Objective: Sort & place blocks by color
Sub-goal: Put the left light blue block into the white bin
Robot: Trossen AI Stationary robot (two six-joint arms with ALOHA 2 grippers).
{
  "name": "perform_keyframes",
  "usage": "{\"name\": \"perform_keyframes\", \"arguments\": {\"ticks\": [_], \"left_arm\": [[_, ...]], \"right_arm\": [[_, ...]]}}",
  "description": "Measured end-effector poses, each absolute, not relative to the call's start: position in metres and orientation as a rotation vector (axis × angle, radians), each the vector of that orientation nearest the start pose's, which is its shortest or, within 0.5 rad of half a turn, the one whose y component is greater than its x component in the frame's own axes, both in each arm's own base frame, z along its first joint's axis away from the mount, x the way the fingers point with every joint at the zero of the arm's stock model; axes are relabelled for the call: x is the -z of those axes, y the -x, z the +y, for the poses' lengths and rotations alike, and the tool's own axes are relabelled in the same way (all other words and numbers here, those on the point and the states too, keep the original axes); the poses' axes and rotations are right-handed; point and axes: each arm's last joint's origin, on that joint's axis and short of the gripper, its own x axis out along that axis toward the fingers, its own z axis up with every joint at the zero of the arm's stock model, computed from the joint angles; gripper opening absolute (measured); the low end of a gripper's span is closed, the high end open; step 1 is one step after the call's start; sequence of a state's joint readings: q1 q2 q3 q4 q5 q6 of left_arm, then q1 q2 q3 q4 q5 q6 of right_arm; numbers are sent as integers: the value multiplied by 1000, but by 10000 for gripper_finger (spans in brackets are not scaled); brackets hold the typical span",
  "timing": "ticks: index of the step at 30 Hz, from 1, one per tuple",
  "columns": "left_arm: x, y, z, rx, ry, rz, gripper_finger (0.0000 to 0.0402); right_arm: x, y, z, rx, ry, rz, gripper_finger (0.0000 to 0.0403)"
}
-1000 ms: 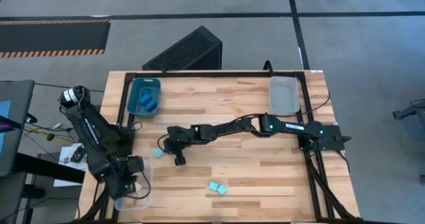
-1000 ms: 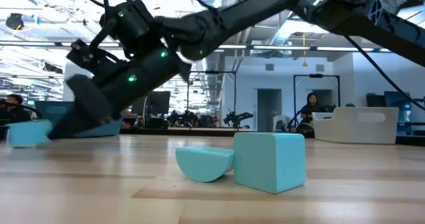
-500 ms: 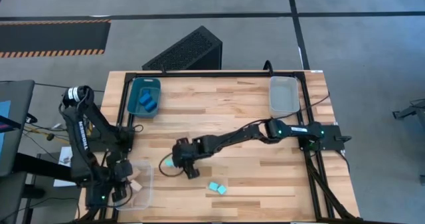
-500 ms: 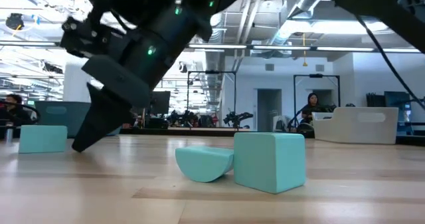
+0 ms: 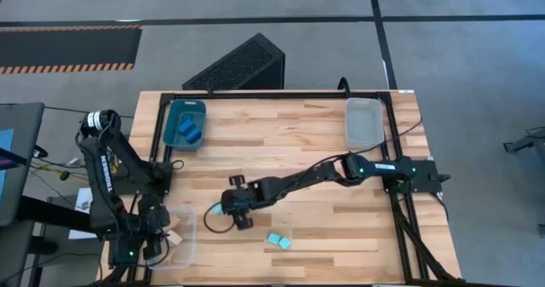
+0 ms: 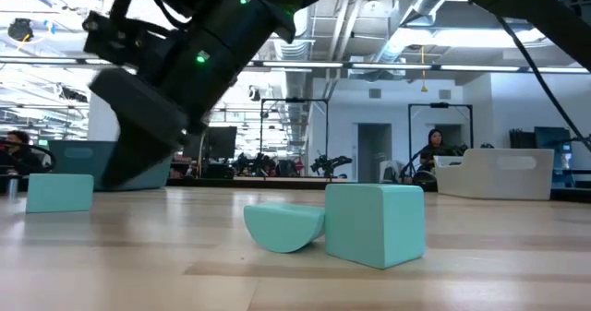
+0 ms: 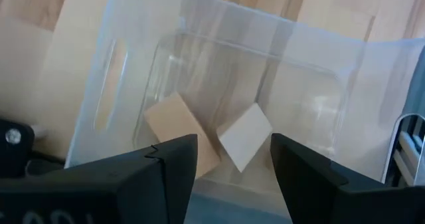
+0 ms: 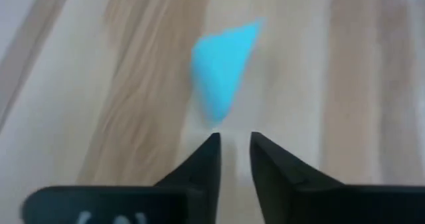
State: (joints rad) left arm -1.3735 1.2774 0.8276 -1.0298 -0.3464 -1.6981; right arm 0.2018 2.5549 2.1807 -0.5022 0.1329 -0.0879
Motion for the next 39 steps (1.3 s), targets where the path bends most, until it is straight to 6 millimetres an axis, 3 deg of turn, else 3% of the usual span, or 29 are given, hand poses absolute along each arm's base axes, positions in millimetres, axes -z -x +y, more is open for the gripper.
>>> {"name": "perform_keyframes", "arguments": {"ticks": [10, 16, 18, 25, 31, 35, 39], "left_arm": [[-210, -54, -192, -164, 245, 1154, 178], [-210, -58, -191, -164, 227, 1148, 178], [-210, -60, -190, -168, 224, 1146, 178], [-210, -65, -188, -185, 228, 1143, 178], [-210, -67, -187, -179, 206, 1146, 178], [-210, -70, -186, -189, 207, 1145, 178], [-210, -71, -185, -197, 209, 1142, 178]], "right_arm": [[-145, -546, 109, -207, 155, 799, 252], [-149, -551, 107, -211, 137, 740, 292], [-150, -554, 103, -197, 110, 705, 293], [-118, -560, 96, -182, 101, 724, 291], [-121, -562, 97, -184, 98, 695, 278], [-124, -564, 98, -185, 94, 657, 236], [-124, -564, 97, -186, 93, 667, 162]]}}
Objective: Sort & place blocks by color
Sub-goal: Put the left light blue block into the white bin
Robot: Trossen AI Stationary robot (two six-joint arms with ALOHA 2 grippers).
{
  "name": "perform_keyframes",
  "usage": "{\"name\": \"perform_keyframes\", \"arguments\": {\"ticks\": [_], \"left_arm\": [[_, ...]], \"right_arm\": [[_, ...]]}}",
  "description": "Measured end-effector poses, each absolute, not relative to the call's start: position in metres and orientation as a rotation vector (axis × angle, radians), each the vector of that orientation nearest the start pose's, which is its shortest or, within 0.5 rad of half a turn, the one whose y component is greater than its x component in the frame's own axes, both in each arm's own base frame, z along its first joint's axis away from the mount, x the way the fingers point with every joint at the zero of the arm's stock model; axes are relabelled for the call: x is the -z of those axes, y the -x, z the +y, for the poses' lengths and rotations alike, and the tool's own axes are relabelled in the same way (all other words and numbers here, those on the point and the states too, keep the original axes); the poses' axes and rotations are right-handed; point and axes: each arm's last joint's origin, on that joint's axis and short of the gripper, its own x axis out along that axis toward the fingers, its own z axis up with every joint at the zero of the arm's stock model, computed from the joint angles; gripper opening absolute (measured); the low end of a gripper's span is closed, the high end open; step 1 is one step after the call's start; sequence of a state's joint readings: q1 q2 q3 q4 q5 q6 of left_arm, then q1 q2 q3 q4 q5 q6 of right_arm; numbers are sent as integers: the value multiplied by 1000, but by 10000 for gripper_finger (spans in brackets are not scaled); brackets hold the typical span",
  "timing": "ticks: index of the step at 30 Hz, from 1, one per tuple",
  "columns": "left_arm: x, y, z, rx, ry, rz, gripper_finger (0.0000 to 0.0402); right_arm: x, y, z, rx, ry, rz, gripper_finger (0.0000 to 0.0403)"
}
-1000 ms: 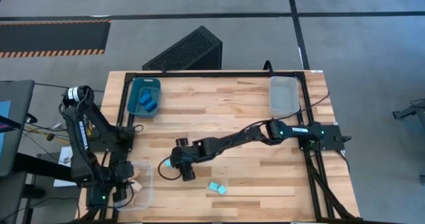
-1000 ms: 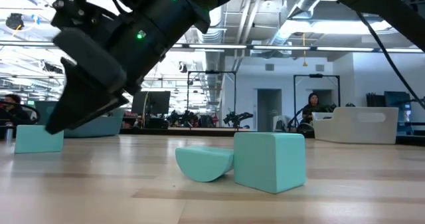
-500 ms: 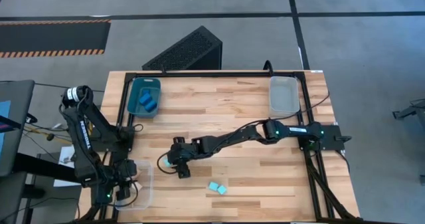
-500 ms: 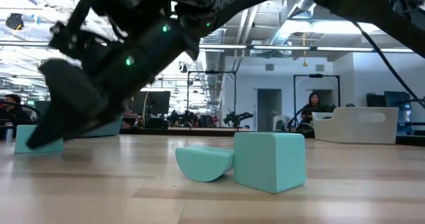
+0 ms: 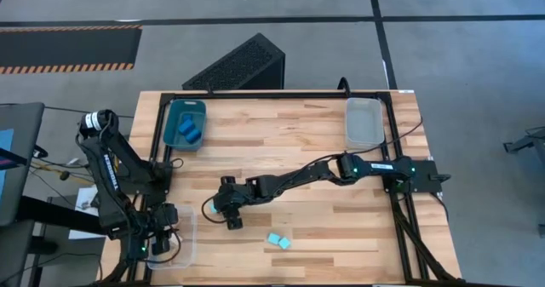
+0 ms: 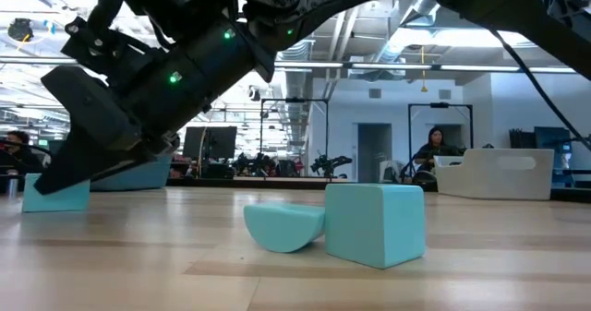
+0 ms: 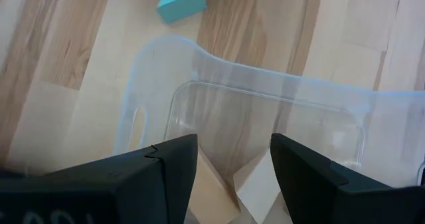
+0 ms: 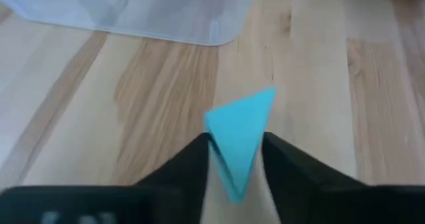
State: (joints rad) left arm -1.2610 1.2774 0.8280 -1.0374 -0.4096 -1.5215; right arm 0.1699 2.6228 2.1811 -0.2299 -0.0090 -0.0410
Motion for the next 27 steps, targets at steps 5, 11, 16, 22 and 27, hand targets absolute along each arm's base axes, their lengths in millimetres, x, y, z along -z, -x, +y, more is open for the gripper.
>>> {"name": "perform_keyframes", "arguments": {"ticks": [5, 11, 16, 22, 27], "left_arm": [[-210, -71, -185, -197, 209, 1143, 178], [-217, -73, -189, -185, 231, 1118, 178], [-225, -76, -192, -181, 249, 1047, 178], [-230, -78, -193, -188, 253, 956, 178], [-233, -82, -192, -206, 233, 808, 178]], "right_arm": [[-124, -564, 97, -200, 89, 666, 60], [-128, -560, 96, -192, 102, 704, 5], [-140, -556, 102, -166, 142, 709, 2], [-151, -540, 122, -163, 204, 814, 1], [-149, -528, 145, -136, 250, 881, 1]]}}
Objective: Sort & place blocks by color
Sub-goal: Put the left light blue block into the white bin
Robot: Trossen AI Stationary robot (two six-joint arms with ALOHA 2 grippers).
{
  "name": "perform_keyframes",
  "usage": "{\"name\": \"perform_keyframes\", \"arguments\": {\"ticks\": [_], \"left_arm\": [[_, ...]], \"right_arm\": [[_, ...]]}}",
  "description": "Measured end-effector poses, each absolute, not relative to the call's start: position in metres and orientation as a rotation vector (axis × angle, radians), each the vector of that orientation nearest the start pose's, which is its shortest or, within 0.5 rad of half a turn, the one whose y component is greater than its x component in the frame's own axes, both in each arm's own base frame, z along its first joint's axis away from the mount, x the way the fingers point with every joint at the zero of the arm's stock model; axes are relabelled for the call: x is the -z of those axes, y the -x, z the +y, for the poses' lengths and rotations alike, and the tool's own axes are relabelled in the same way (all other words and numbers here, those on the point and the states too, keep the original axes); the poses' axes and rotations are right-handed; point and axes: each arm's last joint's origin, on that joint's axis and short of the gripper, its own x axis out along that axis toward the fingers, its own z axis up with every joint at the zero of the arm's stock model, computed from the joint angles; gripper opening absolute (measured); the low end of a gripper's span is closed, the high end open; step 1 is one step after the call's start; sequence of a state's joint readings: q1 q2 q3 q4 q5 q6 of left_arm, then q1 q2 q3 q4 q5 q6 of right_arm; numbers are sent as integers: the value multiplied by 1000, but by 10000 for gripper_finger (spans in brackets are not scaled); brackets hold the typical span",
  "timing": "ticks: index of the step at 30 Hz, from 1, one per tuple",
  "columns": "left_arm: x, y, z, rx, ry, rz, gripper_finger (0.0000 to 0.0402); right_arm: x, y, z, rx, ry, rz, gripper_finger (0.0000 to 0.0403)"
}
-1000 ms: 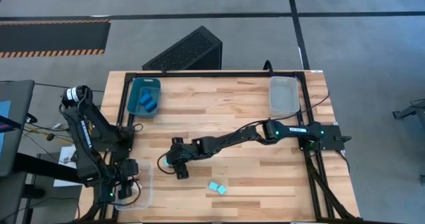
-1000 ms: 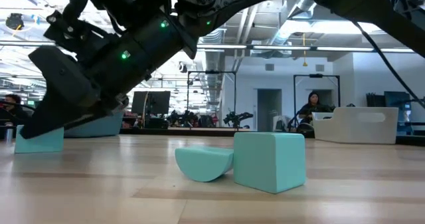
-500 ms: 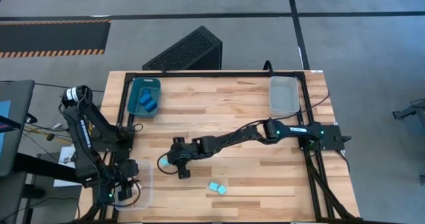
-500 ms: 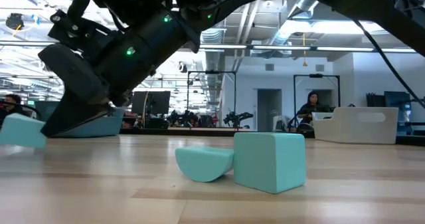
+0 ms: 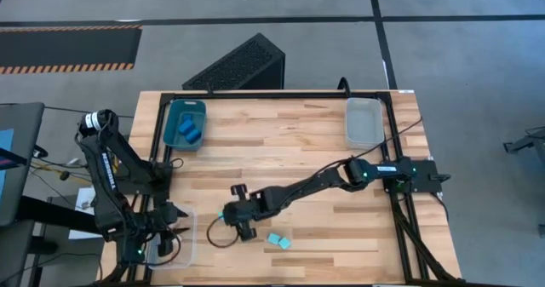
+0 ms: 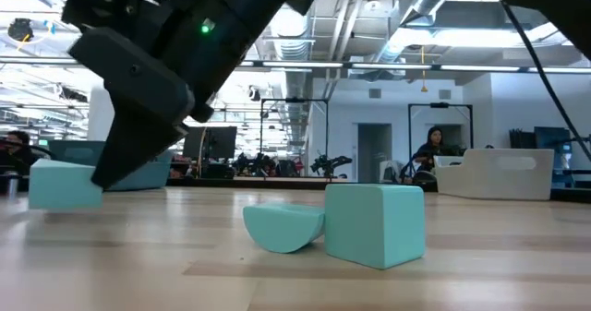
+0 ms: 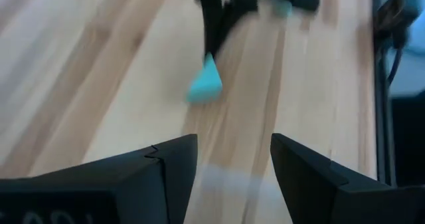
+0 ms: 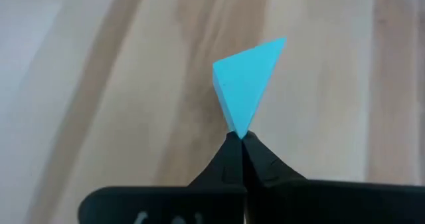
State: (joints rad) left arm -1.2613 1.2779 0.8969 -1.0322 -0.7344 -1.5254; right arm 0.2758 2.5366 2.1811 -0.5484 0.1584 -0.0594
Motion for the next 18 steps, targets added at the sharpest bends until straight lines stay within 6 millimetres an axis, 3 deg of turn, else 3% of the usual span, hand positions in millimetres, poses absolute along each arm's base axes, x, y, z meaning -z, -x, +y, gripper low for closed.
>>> {"name": "perform_keyframes", "arguments": {"ticks": [7, 18], "left_arm": [[-213, -101, -208, -211, 111, 668, 205], [-153, -144, -210, -380, -122, 834, 300]], "right_arm": [[-146, -516, 166, -30, 311, 918, 1], [-142, -506, 172, 21, 271, 883, 2]]}}
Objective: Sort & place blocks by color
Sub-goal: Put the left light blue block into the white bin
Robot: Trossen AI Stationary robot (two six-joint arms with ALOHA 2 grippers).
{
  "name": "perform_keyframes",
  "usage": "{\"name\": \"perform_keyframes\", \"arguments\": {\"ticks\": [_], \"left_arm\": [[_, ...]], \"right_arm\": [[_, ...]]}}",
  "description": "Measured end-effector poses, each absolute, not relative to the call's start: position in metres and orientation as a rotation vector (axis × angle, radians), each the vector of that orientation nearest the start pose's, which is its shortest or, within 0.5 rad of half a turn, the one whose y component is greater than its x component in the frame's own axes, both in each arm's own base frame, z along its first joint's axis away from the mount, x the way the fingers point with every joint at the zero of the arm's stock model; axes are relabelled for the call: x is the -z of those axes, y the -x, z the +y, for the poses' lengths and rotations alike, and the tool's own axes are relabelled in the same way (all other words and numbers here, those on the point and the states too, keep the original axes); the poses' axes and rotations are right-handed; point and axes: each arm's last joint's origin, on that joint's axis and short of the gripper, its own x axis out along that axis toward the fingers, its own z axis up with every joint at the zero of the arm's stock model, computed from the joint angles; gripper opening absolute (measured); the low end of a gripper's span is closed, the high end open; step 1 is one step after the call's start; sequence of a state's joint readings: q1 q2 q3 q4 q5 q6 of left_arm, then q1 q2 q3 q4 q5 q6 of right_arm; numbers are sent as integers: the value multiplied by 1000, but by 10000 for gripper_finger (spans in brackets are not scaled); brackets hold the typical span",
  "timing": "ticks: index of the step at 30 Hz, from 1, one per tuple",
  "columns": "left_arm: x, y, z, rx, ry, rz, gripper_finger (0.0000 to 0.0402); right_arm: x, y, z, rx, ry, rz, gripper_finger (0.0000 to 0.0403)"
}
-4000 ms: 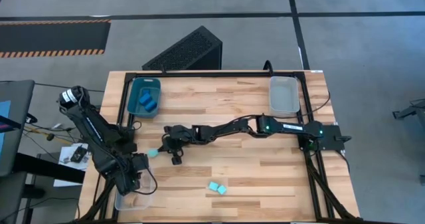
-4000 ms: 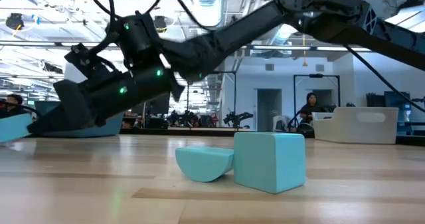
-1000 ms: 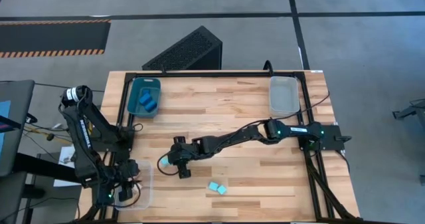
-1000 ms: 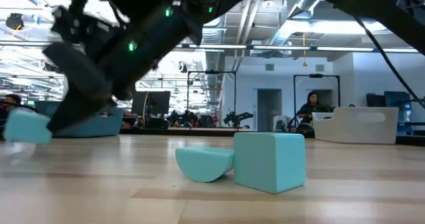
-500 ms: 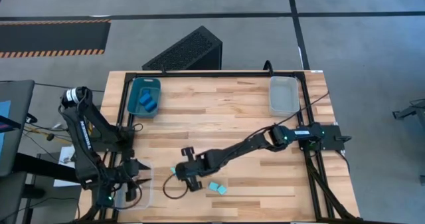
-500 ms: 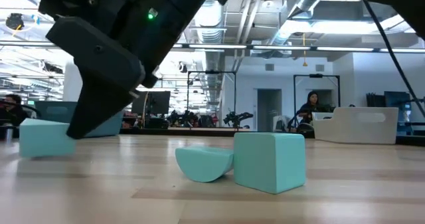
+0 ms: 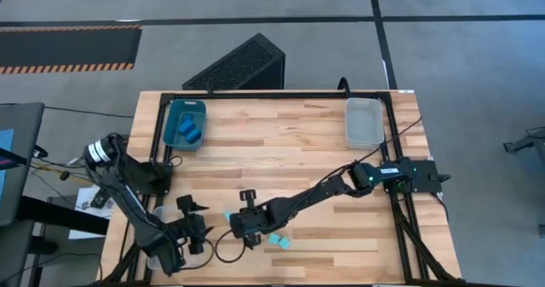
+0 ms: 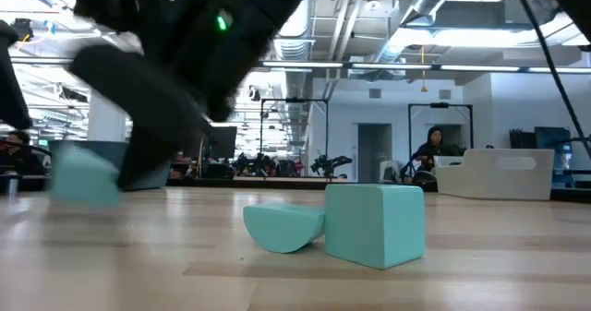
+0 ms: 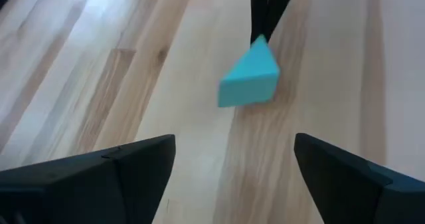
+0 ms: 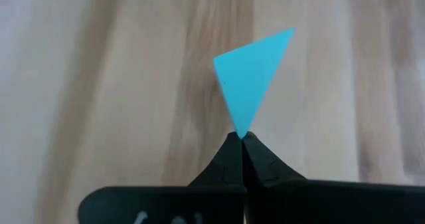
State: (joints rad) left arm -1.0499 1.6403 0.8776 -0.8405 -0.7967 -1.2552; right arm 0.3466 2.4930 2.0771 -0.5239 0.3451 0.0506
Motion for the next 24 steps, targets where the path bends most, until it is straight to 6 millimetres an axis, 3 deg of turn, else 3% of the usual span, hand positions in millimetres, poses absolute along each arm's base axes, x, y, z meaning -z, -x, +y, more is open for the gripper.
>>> {"name": "perform_keyframes", "arguments": {"ticks": [6, 14, 24], "left_arm": [[-144, -157, -207, -395, -170, 848, 304], [-149, -180, -208, -368, -258, 702, 304], [-160, -212, -200, -391, -313, 634, 304]], "right_arm": [[-154, -489, 168, 16, 206, 736, 1], [-163, -454, 156, 16, 135, 607, 1], [-168, -435, 177, -44, 170, 571, 1]]}}
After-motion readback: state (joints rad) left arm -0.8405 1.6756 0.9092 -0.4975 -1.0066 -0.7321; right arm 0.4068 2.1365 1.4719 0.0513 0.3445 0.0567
